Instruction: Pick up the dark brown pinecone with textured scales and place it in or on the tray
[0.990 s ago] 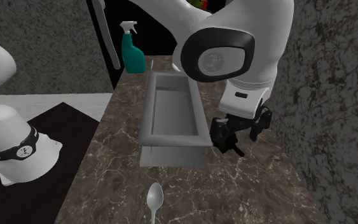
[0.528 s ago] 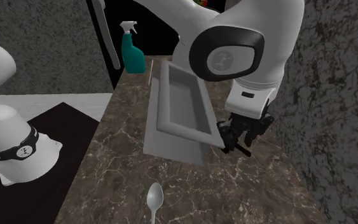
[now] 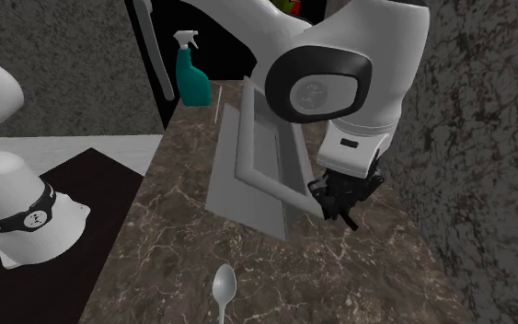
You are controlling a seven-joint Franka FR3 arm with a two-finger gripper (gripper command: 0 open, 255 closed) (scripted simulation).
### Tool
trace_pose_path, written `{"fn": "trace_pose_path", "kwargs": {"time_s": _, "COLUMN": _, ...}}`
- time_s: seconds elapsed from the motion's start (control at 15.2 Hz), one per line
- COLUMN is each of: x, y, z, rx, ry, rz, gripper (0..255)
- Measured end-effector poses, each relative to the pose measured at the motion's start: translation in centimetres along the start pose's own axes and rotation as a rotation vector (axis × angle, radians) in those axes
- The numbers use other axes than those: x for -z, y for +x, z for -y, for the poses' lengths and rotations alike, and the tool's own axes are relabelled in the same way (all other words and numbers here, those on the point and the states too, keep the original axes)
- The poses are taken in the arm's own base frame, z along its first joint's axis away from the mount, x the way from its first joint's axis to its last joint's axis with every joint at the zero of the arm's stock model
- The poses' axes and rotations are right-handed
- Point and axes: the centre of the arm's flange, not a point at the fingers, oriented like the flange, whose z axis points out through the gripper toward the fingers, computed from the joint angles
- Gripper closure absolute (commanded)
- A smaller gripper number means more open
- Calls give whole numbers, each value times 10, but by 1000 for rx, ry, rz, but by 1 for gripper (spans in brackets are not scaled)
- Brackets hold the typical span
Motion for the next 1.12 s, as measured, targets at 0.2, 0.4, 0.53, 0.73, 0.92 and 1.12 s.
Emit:
{"fn": "trace_pose_path", "kwargs": {"time_s": 0.2, "x": 10, "y": -2, "z": -2, "rx": 3, "ry": -18, "rz": 6, "gripper": 255}}
{"fn": "trace_pose_path", "kwargs": {"time_s": 0.4, "x": 25, "y": -1, "z": -1, "rx": 3, "ry": -20, "rz": 7, "gripper": 255}}
{"fn": "trace_pose_path", "kwargs": {"time_s": 0.53, "x": 35, "y": -1, "z": -1, "rx": 3, "ry": -21, "rz": 7, "gripper": 255}}
{"fn": "trace_pose_path", "kwargs": {"time_s": 0.73, "x": 52, "y": -1, "z": 0, "rx": 3, "ry": -21, "rz": 7, "gripper": 255}}
{"fn": "trace_pose_path", "kwargs": {"time_s": 0.92, "x": 68, "y": 0, "z": 0, "rx": 3, "ry": -21, "rz": 7, "gripper": 255}}
{"fn": "trace_pose_path", "kwargs": {"time_s": 1.12, "x": 84, "y": 1, "z": 1, "rx": 3, "ry": -21, "rz": 7, "gripper": 255}}
